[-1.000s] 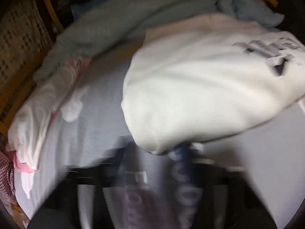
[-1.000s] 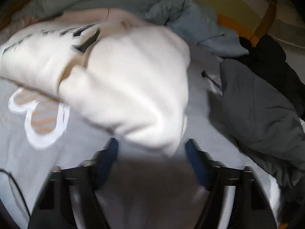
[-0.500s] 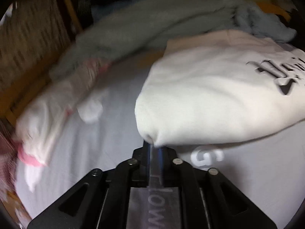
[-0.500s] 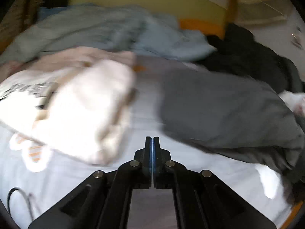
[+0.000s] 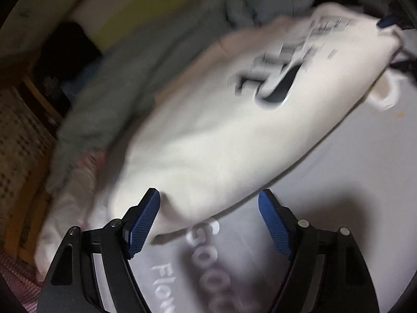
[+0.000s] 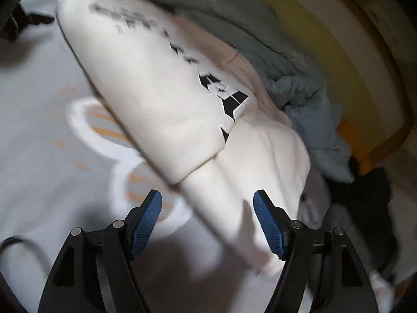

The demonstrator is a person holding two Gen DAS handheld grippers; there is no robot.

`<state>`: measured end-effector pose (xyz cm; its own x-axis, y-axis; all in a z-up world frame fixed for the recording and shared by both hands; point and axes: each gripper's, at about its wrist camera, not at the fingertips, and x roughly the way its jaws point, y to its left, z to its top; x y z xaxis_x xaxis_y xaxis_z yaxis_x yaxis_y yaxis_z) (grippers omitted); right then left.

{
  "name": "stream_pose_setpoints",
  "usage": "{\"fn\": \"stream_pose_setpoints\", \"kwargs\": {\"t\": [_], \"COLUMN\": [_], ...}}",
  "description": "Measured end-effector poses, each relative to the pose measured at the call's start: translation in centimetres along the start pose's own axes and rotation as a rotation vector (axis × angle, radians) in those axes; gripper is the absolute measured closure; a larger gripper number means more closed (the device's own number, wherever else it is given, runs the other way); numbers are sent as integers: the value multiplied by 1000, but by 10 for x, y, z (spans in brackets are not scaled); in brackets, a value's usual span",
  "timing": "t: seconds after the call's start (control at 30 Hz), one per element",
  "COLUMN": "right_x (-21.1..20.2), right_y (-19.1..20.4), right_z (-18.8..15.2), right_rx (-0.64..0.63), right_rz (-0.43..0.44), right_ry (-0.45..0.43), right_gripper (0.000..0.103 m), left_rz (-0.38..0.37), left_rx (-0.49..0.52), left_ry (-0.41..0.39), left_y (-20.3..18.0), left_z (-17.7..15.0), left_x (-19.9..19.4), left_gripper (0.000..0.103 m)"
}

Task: Fold large clothes
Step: 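Fold the hoodie bundle over toward the collar with both tools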

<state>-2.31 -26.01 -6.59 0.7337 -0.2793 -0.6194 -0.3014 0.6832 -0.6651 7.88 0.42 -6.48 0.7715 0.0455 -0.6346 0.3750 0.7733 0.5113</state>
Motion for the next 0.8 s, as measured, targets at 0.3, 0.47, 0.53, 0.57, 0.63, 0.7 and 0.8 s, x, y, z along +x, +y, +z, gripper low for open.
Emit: {"fn": "stream_pose_setpoints", "kwargs": {"t": [0.3,0.47,0.53,0.57,0.63,0.7,0.8], "right_x": [-13,-86,-121,-135,-155,-167,-164], "right_y": [-31,-53,-52,-45,-31,-18,-28], "right_z": [4,-29,-47,-56,-72,-79,-75], "right_rx": [169,289,289,272,238,210,225], "right_rz": [-143,-90,-74,-61,-27,-12,-52], "right_ry": [-109,-165,-165,-153,-114,-82,-94], "right_gripper": [92,93,93,93,93,92,92], "left_rz": [63,-27,-67,-71,-78,-76,-30], "left_rx": [-77,-63,-75,-79,-105,-121,-129], "left_ry": [-182,-194,-185,-180,-155,-122,-130], "left_y": [12,6,-3,-8,-15,-17,-25], "left_z": [16,-2,-21,-29,-42,-42,-30], "left_x": [-31,-116,-150,-161,-178,-182,-187], "left_gripper": [82,83,82,82,82,81,81]}}
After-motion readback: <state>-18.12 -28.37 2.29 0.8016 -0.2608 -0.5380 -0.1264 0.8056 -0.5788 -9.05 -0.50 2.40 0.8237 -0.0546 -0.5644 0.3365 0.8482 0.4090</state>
